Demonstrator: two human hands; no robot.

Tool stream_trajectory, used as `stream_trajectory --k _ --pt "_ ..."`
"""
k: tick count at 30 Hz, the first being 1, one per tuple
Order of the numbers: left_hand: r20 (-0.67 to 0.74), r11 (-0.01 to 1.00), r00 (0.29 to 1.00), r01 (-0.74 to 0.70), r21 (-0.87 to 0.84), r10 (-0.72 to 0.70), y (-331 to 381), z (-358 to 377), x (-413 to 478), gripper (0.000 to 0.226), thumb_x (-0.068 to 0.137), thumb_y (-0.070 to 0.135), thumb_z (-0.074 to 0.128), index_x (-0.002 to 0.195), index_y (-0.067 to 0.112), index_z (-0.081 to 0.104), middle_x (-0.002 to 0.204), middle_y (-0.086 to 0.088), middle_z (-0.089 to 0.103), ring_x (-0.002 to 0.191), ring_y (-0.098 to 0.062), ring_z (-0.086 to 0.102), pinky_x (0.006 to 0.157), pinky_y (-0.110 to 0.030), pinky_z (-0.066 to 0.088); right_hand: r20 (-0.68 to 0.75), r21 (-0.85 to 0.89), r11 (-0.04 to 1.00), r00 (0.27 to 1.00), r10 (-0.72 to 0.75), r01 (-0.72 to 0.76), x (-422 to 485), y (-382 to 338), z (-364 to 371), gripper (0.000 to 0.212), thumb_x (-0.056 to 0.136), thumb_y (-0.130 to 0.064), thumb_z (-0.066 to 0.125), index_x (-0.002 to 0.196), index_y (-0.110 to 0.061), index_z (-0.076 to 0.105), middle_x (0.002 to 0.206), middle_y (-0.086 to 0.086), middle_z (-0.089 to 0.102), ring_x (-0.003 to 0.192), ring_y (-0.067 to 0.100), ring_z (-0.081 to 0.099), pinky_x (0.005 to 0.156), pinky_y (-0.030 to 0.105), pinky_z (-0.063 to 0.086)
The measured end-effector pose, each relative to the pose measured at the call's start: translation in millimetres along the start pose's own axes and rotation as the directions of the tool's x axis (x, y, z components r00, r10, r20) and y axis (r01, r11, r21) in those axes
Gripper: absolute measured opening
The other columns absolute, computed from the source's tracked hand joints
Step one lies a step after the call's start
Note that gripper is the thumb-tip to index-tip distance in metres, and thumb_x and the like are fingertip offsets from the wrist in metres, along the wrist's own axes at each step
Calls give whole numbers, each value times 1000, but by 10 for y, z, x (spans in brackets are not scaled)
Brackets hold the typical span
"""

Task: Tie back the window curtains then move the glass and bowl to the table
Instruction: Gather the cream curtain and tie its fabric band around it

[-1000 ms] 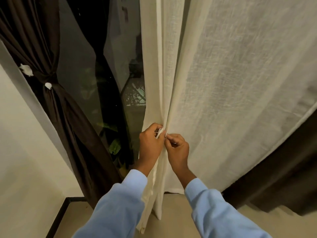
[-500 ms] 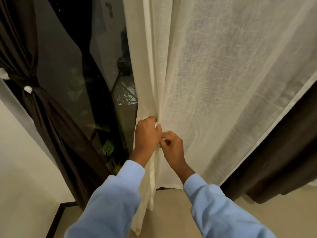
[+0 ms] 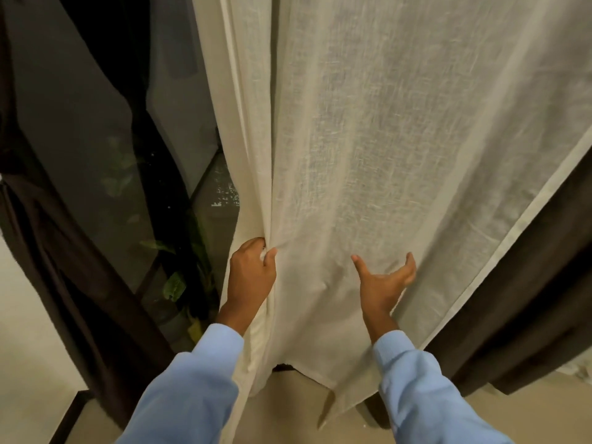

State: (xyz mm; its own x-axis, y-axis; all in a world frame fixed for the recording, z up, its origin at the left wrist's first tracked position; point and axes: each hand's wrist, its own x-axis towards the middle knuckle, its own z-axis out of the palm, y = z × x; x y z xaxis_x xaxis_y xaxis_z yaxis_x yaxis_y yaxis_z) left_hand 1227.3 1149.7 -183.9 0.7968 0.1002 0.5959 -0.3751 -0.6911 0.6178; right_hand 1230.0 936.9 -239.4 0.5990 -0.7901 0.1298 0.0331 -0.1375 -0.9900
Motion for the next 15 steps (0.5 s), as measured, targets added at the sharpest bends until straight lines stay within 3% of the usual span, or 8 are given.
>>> stream_trajectory --k 3,5,7,8,10,11,13,15 --pt "61 998 998 11 -56 -7 193 104 -18 13 86 12 67 78 3 65 68 -1 62 54 -2 48 54 -4 32 136 -38 999 991 -4 9 216 7 -79 131 60 -41 92 157 -22 5 163 3 13 148 18 19 107 26 22" --pt "73 997 997 7 -80 -1 347 180 -45 13 86 12 68 78 2 64 62 6 55 50 0 45 50 -4 34 194 -42 999 981 16 -8 338 3 -119 131 59 -44 93 155 -29 5 156 2 29 141 18 34 110 33 30" --pt "77 995 997 19 -99 -11 464 247 -80 11 86 11 68 80 3 63 61 13 49 51 1 45 52 -2 36 209 -82 996 977 36 -19 411 -5 -134 112 65 -44 89 151 -31 19 130 -4 50 115 16 53 95 35 44" --pt "74 994 997 29 -101 -21 505 282 -102 10 86 12 68 82 3 63 63 14 49 52 0 46 53 -1 36 209 -92 996 978 19 0 444 8 -144 92 69 -43 87 144 -29 35 117 -7 56 103 14 57 86 33 46" --pt "54 994 997 55 -96 -50 592 363 -147 10 85 13 68 86 4 64 66 11 51 56 0 48 54 -2 38 225 -105 992 973 -42 67 511 22 -178 41 78 -37 80 112 -24 62 94 -10 63 85 15 63 71 29 46" --pt "48 993 997 69 -94 -64 620 395 -167 11 85 13 69 87 4 64 66 12 51 56 -1 48 53 -3 38 234 -103 990 969 -73 99 515 33 -189 23 82 -35 77 97 -22 65 83 -10 64 75 14 63 66 28 44" --pt "35 992 995 92 -84 -90 668 450 -204 12 84 13 70 89 5 64 67 12 51 55 -3 48 52 -3 37 259 -46 989 958 -123 140 484 47 -221 15 86 -30 73 80 -21 63 67 -11 58 58 6 54 60 25 41" --pt "18 991 993 115 -68 -114 737 493 -251 15 83 13 70 93 6 63 72 9 55 59 -6 50 58 -5 38 286 58 983 941 -184 174 420 15 -270 18 87 -23 73 75 -22 60 61 -12 53 53 4 48 58 21 40"
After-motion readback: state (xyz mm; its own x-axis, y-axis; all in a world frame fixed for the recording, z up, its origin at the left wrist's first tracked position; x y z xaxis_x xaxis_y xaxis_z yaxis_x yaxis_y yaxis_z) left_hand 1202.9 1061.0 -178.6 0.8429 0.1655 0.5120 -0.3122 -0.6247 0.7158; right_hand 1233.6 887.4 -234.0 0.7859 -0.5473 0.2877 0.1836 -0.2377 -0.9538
